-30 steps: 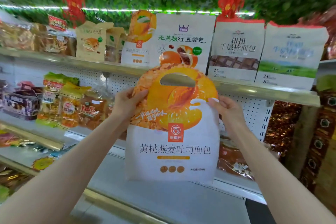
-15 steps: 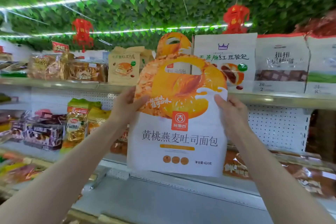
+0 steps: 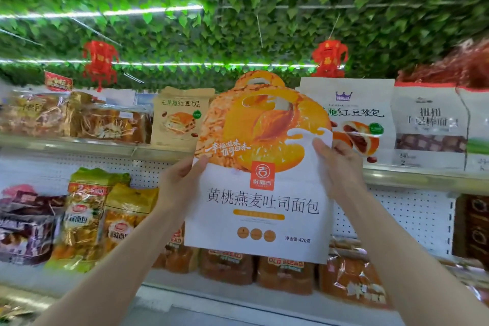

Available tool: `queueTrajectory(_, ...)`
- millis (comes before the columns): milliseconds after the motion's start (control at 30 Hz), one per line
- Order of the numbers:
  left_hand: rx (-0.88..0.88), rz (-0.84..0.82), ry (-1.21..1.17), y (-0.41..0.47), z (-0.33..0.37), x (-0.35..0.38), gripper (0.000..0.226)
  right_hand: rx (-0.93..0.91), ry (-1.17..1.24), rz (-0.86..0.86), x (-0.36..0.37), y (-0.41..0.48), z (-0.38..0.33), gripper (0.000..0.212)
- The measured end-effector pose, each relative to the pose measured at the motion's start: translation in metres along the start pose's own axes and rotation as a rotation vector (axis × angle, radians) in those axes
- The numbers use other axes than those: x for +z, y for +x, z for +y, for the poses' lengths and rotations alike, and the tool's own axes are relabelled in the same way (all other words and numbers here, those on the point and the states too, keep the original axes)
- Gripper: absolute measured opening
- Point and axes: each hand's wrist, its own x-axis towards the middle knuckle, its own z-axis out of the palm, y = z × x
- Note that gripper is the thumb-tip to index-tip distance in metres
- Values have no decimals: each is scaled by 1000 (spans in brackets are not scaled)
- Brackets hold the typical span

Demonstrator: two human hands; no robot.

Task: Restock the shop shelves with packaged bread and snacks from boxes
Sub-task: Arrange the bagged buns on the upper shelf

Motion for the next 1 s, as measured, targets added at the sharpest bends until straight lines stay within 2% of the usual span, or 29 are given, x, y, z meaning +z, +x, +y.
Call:
queueTrajectory(100,15,22,-80,26,1,6,35,-37,-24,4,13,20,-1,9)
queueTrajectory(200,39,45,-102,56,7,14,33,-129,-102,-20,27,48,-9,14)
queueTrajectory(267,90,52,-115,75,16,19,37,-210,-139,-55,41,67,-19,10)
queueTrajectory(333,126,68,-158,90,24,24,16,-295,-195,-90,55,80,-30,4)
queueTrajectory(367,128,84,-179,97,28,24,3,-339,-238,-105,60,86,-32,9)
queueTrajectory(400,125,96,-198,106,30,23,6,-389,-287,-142,65,91,-31,21)
queueTrajectory(467,116,84,-214,127,32,20,26,-446,-362,-206,72,94,-25,47)
queueTrajectory(533,139,104,-221,147,33,17,17,-426,-375,-236,75,90,-10,65)
queueTrajectory(567,158,104,-241,155,32,17,19,-415,-375,-240,74,89,-1,66)
queueTrajectory(600,176,114,-241,161,33,18,33,-405,-386,-242,73,88,7,68)
queueTrajectory(633,206,112,-246,170,33,20,37,-398,-404,-240,74,89,15,73)
queueTrajectory(700,237,79,-205,185,30,23,24,-379,-423,-197,78,93,27,85)
queueTrajectory(733,246,74,-177,192,29,24,32,-381,-425,-168,81,97,32,88)
queueTrajectory(800,243,40,-202,213,22,23,36,-396,-440,-129,86,106,39,90)
queueTrajectory(900,207,-61,-214,238,11,23,27,-410,-436,-100,93,118,46,91)
queueTrajectory(1000,207,-85,-206,254,3,26,20,-429,-468,-57,98,130,49,90)
